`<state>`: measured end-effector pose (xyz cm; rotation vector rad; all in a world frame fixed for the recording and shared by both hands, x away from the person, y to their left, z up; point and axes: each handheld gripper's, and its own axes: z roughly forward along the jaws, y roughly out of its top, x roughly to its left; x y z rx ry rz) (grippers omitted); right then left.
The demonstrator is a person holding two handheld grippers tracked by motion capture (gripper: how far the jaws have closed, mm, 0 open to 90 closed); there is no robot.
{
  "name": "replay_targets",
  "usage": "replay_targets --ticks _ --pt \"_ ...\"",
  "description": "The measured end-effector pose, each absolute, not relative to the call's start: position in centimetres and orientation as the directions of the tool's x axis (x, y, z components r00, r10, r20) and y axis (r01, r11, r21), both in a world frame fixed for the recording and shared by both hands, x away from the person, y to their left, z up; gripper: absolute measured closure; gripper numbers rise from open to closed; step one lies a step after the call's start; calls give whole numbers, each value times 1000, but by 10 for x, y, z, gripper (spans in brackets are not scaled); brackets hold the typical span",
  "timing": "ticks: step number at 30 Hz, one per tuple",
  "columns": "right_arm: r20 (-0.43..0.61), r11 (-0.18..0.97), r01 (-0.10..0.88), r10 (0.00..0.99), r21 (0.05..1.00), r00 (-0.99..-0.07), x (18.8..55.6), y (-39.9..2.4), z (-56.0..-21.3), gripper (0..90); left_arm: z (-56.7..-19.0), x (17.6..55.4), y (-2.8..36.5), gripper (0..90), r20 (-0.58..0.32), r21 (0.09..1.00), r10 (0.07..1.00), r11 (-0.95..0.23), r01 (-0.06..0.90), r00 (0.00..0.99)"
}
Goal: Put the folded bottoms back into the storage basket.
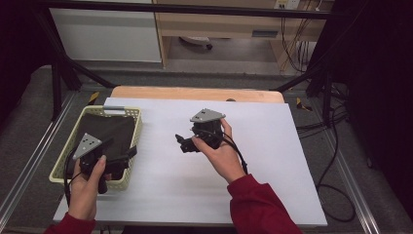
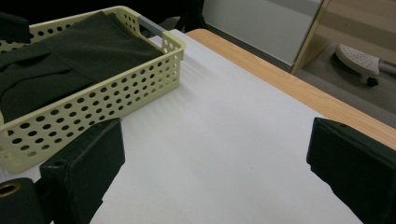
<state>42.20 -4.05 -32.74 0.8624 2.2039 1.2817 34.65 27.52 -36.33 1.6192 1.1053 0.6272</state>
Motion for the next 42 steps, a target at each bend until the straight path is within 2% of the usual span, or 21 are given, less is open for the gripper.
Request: replay_targets --ticks 11,19,31,42 --pt "-49 350 299 718 887 -694 423 -71 -326 29 -381 342 279 90 -135 940 897 -20 342 422" --pt "-40 334 313 739 889 -673 423 -99 -325 34 -393 344 280 105 -123 926 916 -32 377 381" --pt "-41 317 314 759 895 -650 418 -136 -327 36 -397 341 281 111 -128 928 912 -29 372 390" --pt "-28 277 318 792 907 -610 412 -172 -334 44 -404 341 282 110 -141 909 911 -37 416 388"
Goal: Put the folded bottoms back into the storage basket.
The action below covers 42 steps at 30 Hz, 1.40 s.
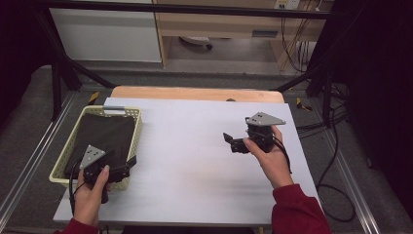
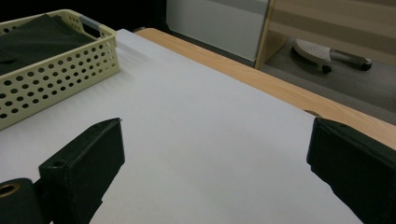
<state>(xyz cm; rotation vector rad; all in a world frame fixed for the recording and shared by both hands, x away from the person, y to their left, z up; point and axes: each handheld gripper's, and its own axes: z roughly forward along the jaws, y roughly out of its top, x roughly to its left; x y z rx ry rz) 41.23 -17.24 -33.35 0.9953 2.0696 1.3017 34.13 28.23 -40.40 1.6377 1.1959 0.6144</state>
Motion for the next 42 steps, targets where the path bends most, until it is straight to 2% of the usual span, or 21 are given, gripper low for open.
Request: replay_targets --ticks 14,23,42 --pt "-15 234 326 833 916 -553 393 -212 -355 36 -405 341 280 105 -127 912 914 -46 408 386" --pt "-2 191 327 866 925 -500 381 -235 -364 22 -405 341 280 57 -126 912 916 -44 407 381" --pt "55 134 369 888 920 -457 352 -263 -397 29 -405 341 279 66 -123 912 918 -45 407 377"
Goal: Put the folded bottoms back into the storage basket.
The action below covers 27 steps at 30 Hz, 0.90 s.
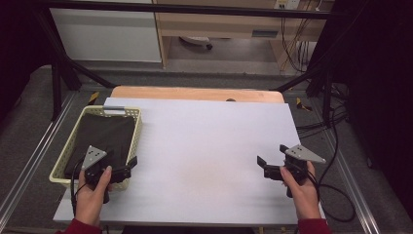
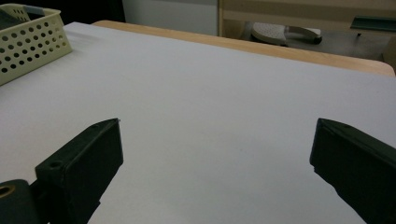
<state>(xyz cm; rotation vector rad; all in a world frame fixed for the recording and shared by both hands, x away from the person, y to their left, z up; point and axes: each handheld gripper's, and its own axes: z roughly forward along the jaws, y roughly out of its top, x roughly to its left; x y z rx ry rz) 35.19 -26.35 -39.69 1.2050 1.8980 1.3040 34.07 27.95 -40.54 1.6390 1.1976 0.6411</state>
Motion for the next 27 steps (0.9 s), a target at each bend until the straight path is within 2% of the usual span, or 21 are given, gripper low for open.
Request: replay_targets --ticks 16,27 --pt "78 148 420 876 896 -476 331 -260 -425 32 -405 340 281 68 -136 914 918 -29 404 373" --pt "84 197 448 842 872 -533 339 -237 -439 34 -398 337 278 70 -118 919 919 -43 392 377"
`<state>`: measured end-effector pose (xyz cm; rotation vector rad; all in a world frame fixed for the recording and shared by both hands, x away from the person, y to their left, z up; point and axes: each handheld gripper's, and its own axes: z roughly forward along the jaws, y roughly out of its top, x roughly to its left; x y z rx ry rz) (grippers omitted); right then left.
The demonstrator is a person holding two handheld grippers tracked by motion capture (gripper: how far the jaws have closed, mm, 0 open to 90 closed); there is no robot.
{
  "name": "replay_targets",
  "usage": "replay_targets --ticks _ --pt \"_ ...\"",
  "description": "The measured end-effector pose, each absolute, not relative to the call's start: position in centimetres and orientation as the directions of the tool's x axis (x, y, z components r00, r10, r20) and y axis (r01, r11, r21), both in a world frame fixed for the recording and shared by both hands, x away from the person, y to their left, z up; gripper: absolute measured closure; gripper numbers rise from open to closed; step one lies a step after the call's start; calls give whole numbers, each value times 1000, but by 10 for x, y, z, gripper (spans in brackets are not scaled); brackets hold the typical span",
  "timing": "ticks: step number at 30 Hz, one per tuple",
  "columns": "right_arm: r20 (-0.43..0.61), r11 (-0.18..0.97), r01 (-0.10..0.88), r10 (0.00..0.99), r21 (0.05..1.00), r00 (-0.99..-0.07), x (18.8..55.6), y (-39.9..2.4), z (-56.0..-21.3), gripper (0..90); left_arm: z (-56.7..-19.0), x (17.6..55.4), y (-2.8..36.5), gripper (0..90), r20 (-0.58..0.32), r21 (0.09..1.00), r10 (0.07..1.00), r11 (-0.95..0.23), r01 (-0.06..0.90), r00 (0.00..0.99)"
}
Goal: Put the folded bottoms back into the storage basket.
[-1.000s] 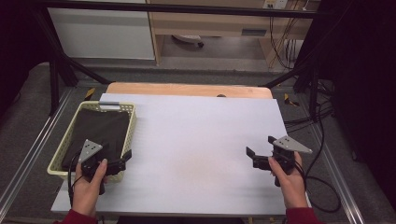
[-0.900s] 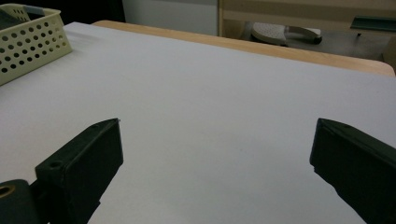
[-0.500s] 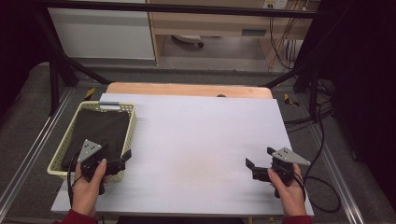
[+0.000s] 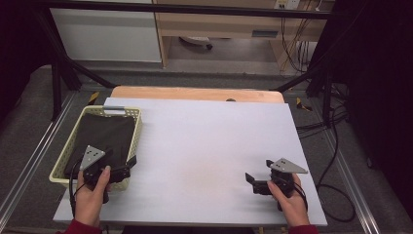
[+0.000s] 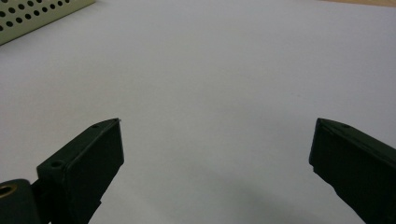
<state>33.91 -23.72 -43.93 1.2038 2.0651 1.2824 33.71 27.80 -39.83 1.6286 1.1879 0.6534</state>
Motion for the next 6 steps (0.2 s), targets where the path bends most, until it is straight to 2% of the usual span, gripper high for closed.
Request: replay_targets --ticks 3,6 --pt "77 212 447 835 869 -545 344 -229 -441 34 -390 334 270 73 -74 925 921 -80 372 382" --pt "75 217 446 832 868 -550 347 -225 -441 34 -375 327 252 72 -23 934 902 -135 330 432"
